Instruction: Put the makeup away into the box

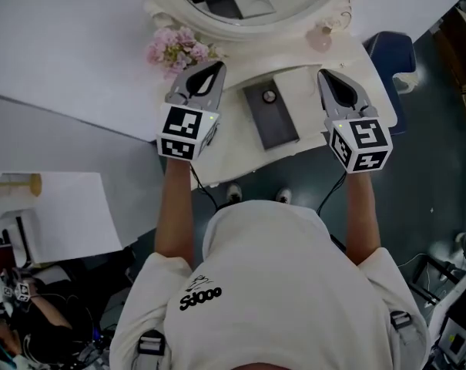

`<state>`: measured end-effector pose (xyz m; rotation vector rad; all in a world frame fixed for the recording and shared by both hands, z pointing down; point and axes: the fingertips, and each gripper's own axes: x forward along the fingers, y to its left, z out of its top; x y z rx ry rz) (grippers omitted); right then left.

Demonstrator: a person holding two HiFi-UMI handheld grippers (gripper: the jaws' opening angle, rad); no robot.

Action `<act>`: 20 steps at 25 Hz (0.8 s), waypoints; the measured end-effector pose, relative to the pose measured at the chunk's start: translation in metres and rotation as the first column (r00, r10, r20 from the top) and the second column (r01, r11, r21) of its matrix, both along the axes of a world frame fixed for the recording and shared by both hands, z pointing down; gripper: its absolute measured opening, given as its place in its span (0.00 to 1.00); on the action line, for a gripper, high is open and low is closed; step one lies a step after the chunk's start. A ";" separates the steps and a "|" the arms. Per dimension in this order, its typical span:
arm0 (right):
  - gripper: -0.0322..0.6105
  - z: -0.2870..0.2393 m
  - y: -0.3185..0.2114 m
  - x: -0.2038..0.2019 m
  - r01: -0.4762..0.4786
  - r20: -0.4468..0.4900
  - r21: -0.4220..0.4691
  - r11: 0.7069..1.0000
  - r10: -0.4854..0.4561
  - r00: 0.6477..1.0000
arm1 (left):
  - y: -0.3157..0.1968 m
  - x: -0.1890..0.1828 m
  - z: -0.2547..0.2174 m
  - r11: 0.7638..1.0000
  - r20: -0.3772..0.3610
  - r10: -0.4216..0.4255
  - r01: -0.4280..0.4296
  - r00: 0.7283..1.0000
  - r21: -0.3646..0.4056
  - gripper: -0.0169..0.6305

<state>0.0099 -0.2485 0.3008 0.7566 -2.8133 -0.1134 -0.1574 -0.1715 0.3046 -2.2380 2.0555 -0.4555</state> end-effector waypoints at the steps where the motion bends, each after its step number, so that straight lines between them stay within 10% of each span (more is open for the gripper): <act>1: 0.05 -0.001 0.002 -0.008 0.020 0.004 0.002 1.000 -0.020 1.000 | 0.007 -0.005 -0.006 1.000 -0.006 -0.017 0.017 1.000 0.020 0.05; 13: 0.05 0.066 0.067 -0.116 0.255 -0.087 -0.108 0.961 -0.265 0.960 | 0.087 -0.071 0.080 0.971 -0.119 -0.180 0.157 0.976 -0.178 0.14; 20: 0.05 0.129 0.097 -0.139 0.298 -0.175 -0.209 0.932 -0.335 0.926 | 0.113 -0.078 0.187 0.906 -0.173 -0.231 0.147 0.957 -0.398 0.21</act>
